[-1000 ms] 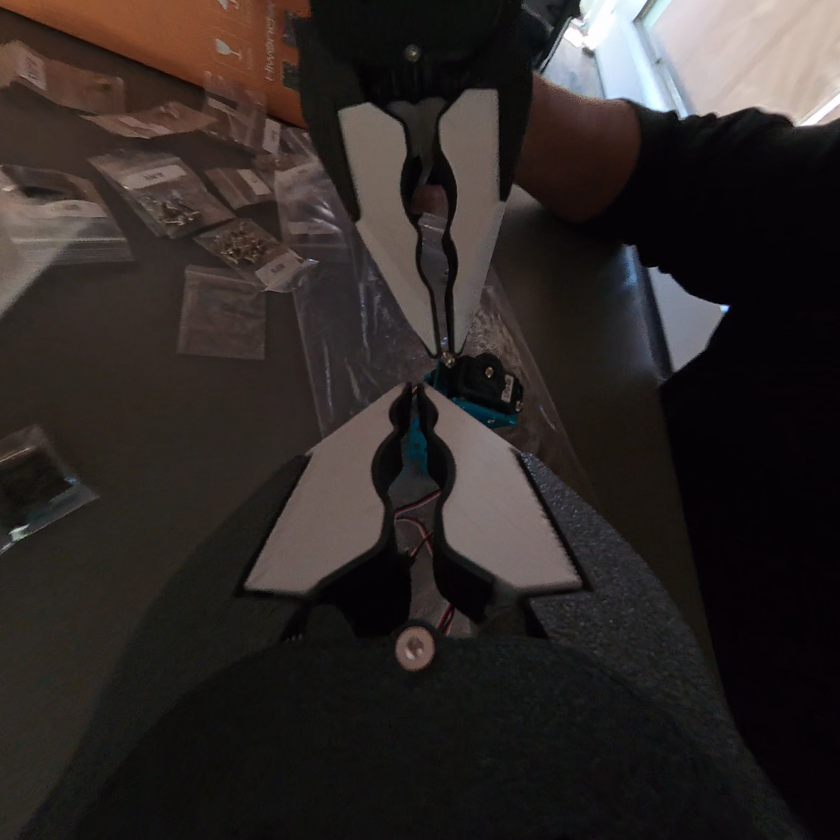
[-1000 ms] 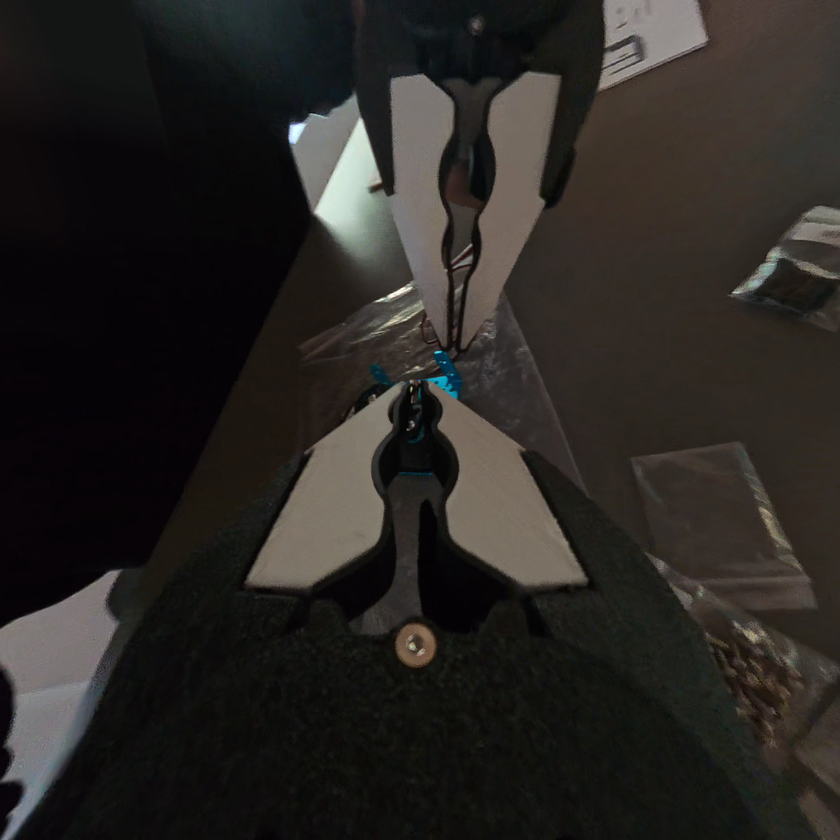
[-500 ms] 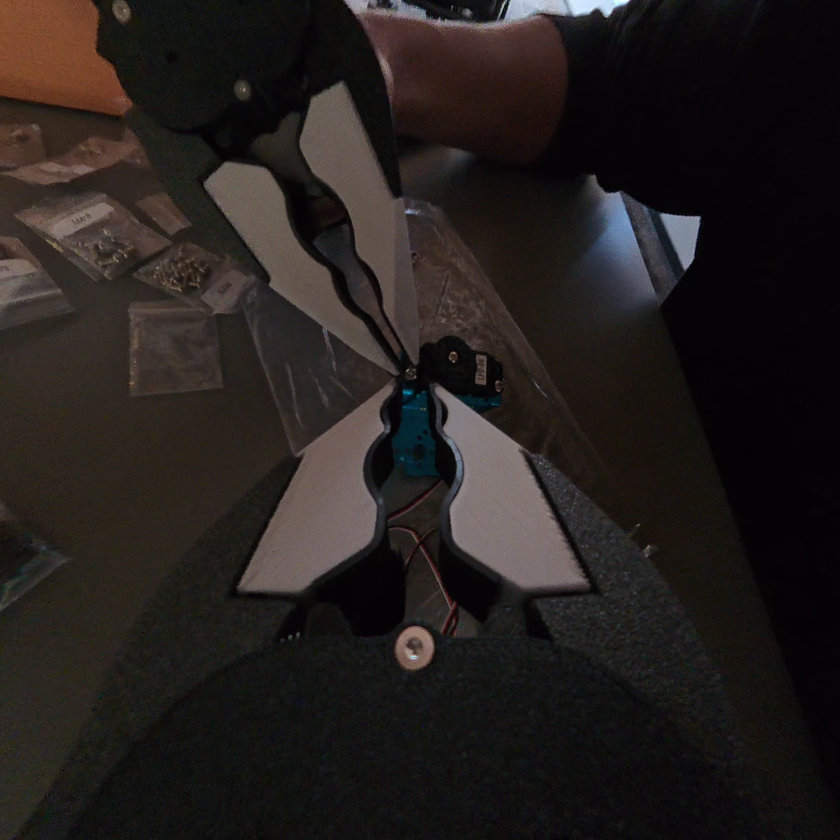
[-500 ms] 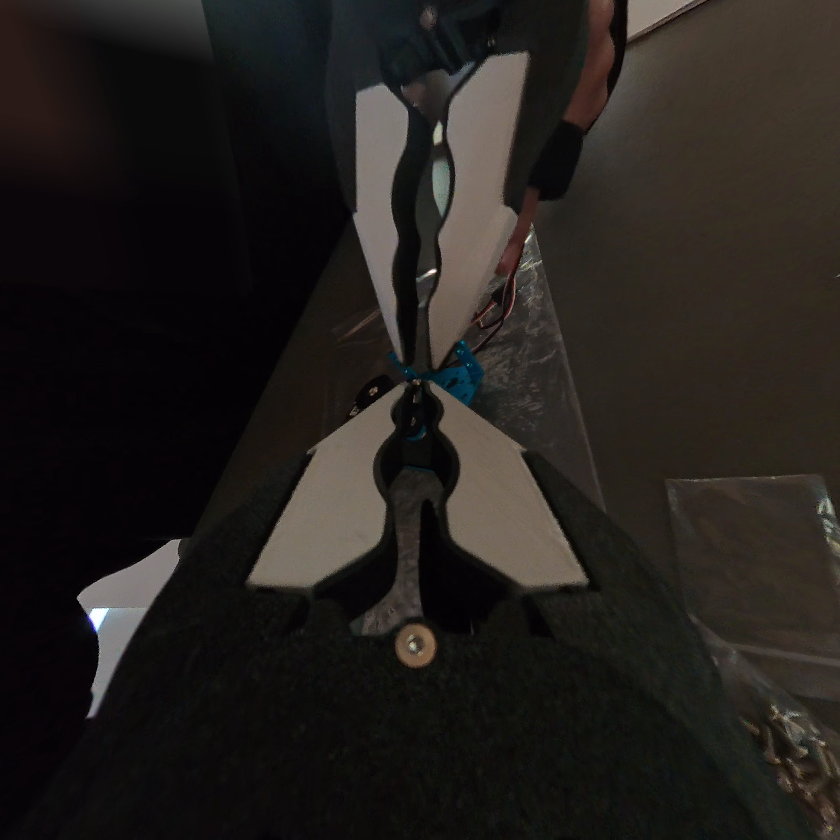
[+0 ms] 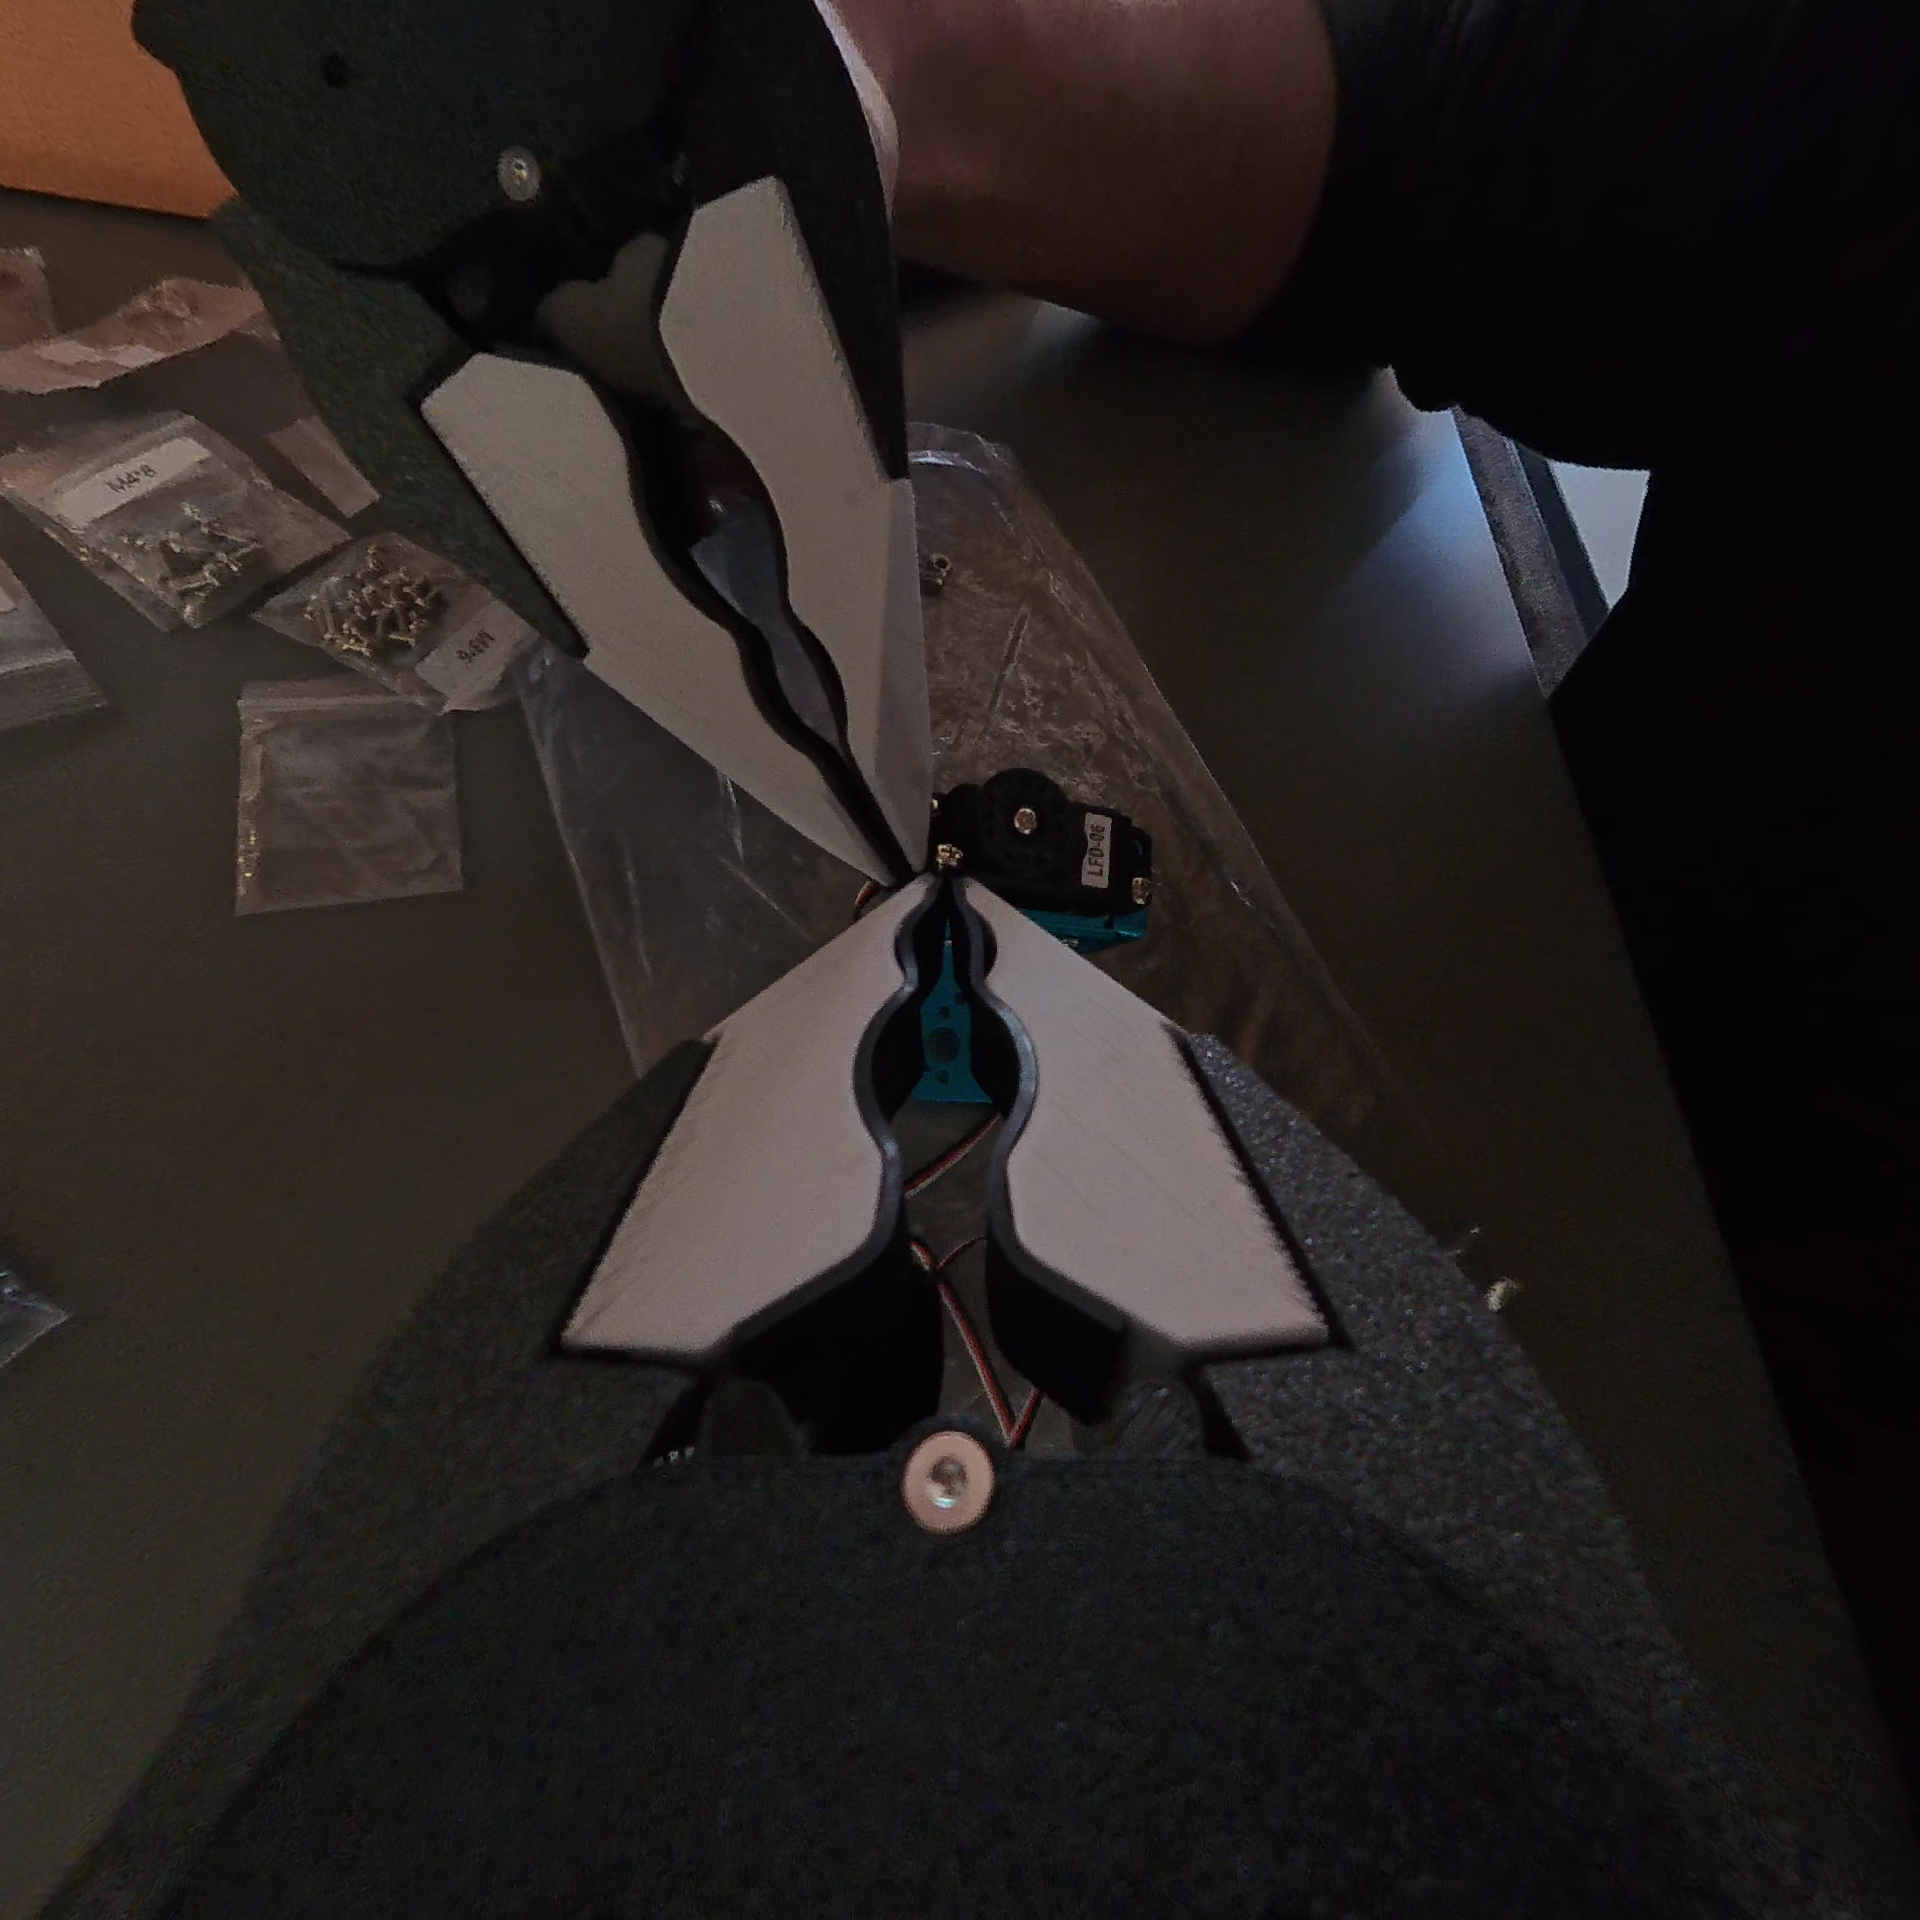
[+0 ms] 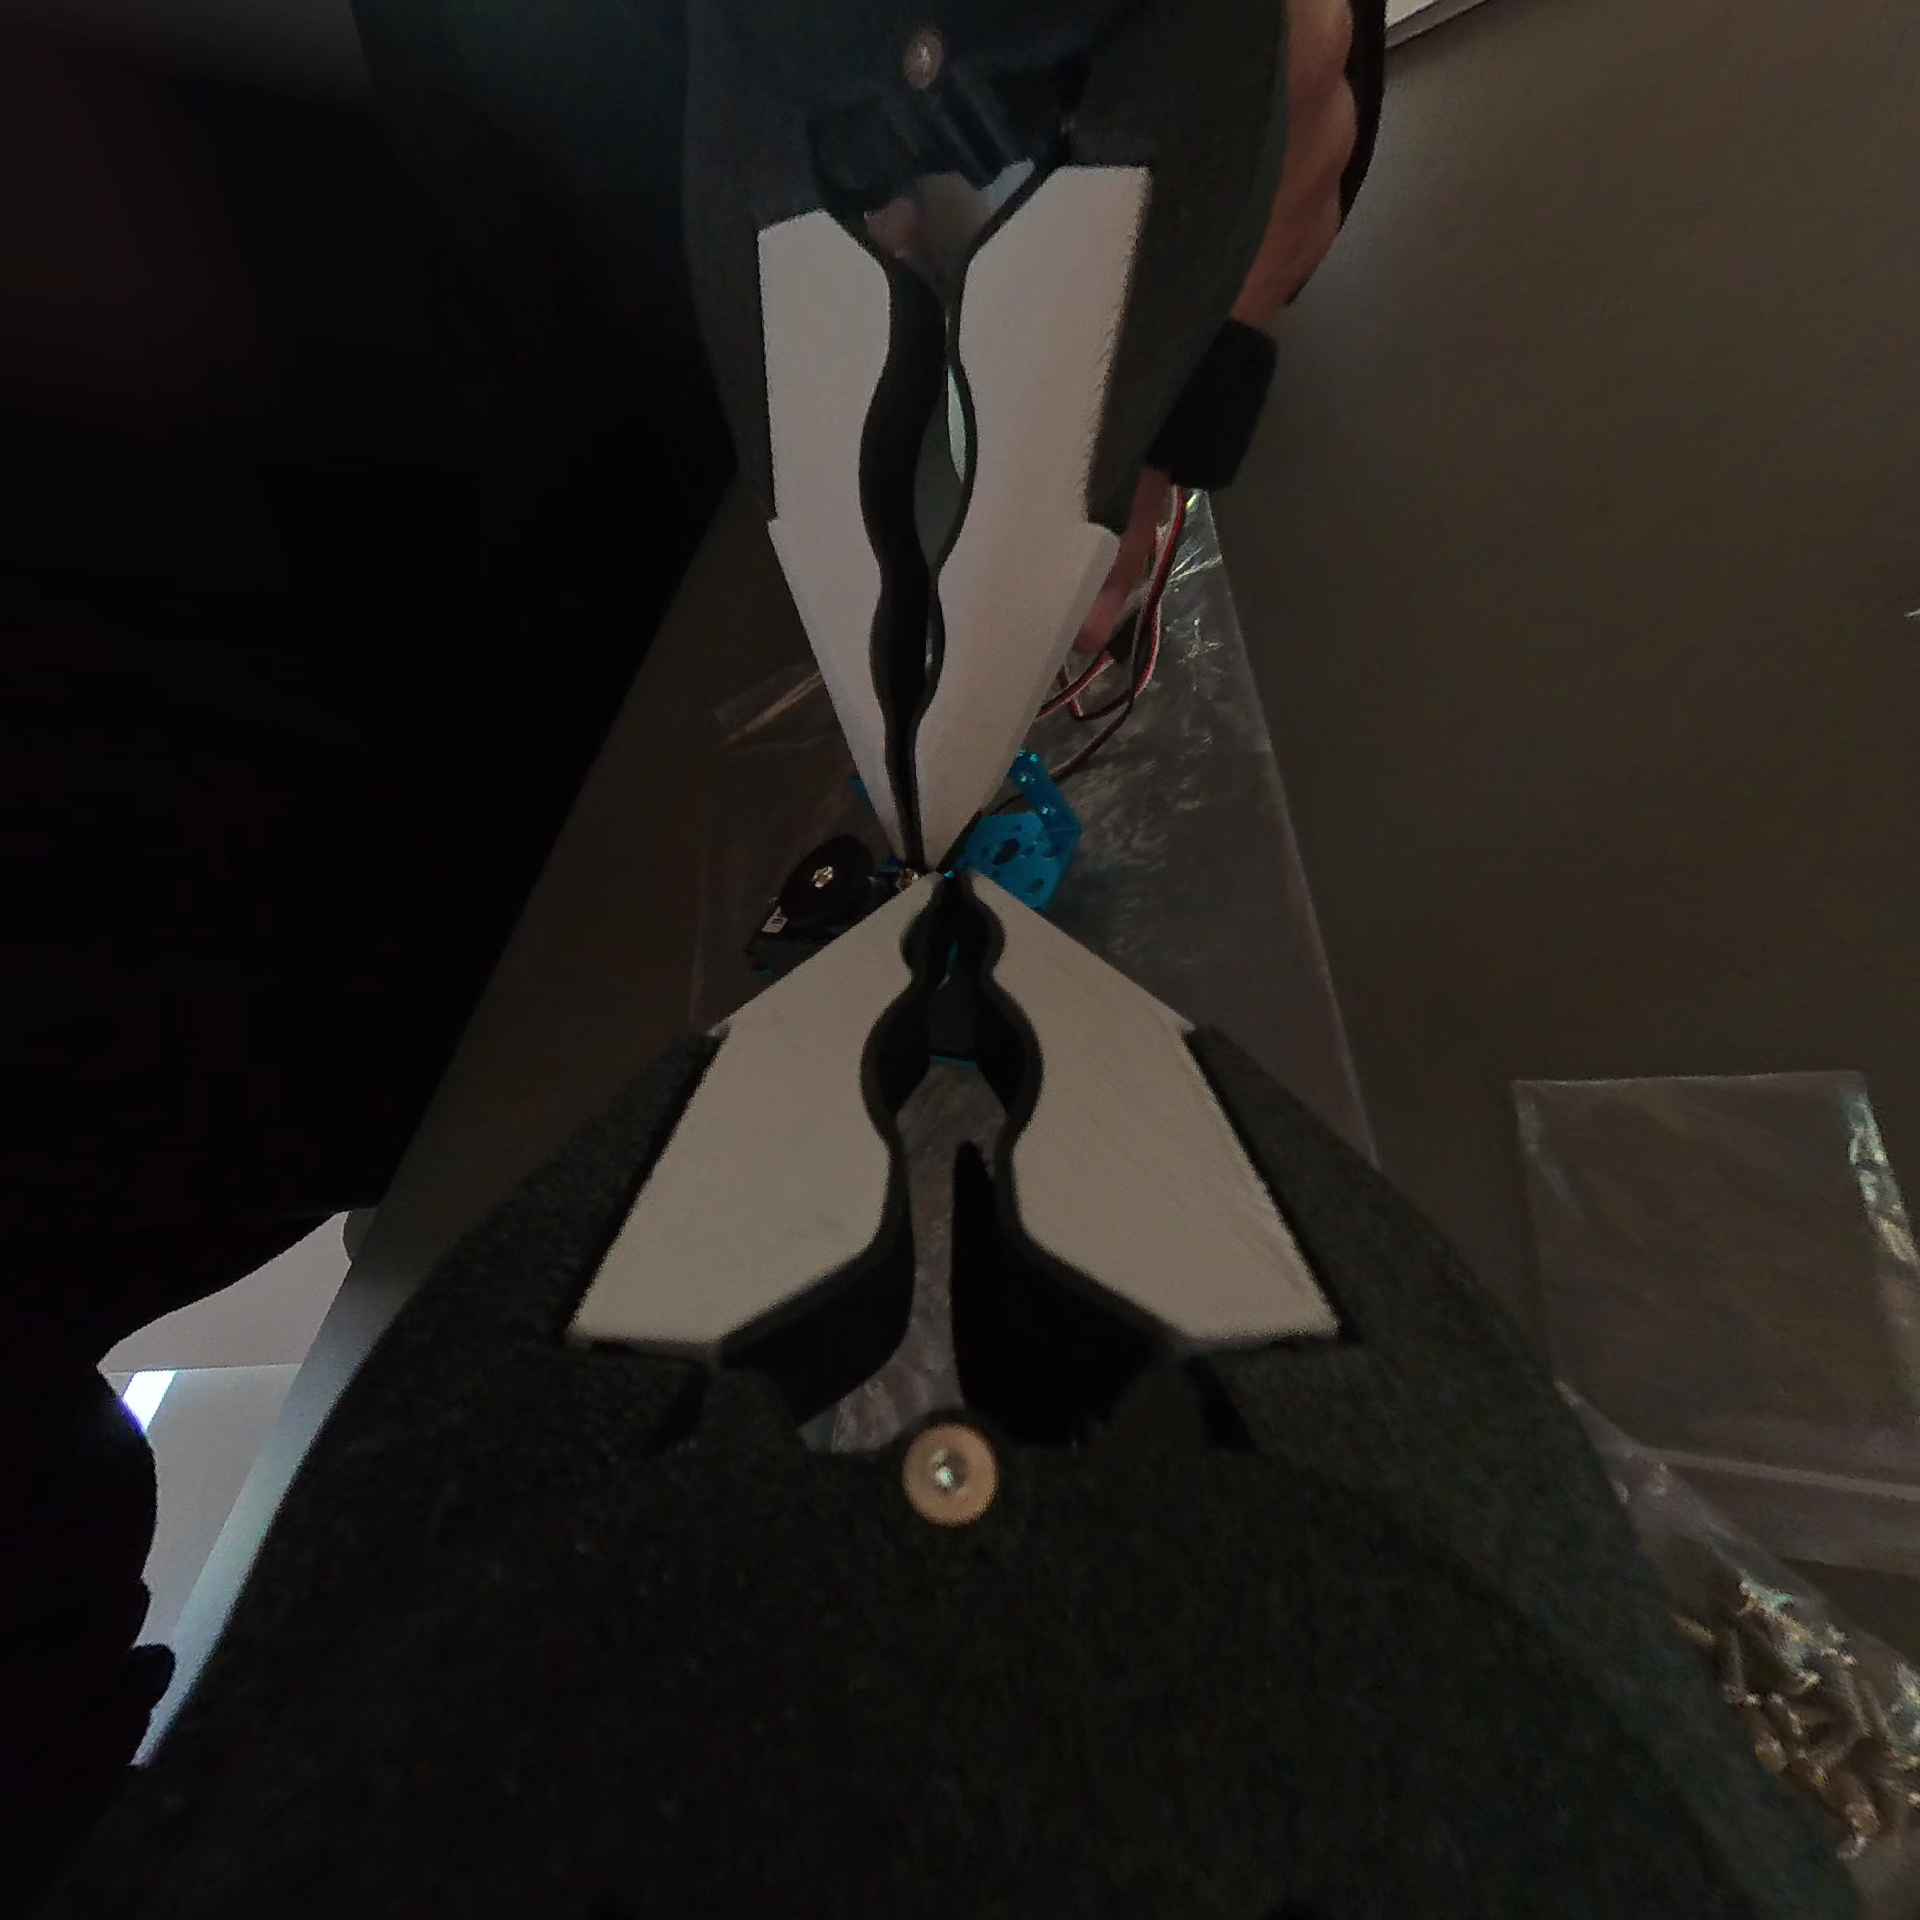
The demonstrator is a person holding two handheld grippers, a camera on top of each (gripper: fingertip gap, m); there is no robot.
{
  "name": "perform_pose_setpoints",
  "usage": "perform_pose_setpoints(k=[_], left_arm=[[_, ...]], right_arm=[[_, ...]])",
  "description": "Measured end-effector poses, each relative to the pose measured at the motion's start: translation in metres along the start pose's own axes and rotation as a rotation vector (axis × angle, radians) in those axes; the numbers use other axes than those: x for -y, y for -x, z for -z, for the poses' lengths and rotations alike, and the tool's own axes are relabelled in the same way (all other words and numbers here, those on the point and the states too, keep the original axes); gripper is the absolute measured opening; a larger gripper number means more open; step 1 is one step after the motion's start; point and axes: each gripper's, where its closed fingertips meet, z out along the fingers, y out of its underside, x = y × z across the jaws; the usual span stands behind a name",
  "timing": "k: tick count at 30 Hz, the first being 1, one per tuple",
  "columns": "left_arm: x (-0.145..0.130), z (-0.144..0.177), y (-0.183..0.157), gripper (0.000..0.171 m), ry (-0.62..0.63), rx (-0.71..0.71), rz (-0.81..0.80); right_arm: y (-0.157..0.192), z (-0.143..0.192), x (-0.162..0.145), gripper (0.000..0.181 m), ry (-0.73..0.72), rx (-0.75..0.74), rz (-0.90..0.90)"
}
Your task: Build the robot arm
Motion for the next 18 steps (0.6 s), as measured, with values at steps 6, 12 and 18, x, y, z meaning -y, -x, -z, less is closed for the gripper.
perform_pose_setpoints(k=[6, 12, 18], left_arm=[[0.001, -0.002, -0.001, 0.0, -0.006, -0.006, 0.007], [0.0, -0.002, -0.002, 0.0, -0.006, -0.017, 0.008], [0.0, -0.002, -0.002, 0.0, -0.007, -0.023, 0.014]], right_arm=[[0.001, 0.005, 0.002, 0.0, -0.013, -0.011, 0.004], [0.002, 0.011, 0.003, 0.0, -0.016, -0.025, 0.009], [0.008, 0.01, 0.001, 0.0, 0.014, -0.015, 0.012]])
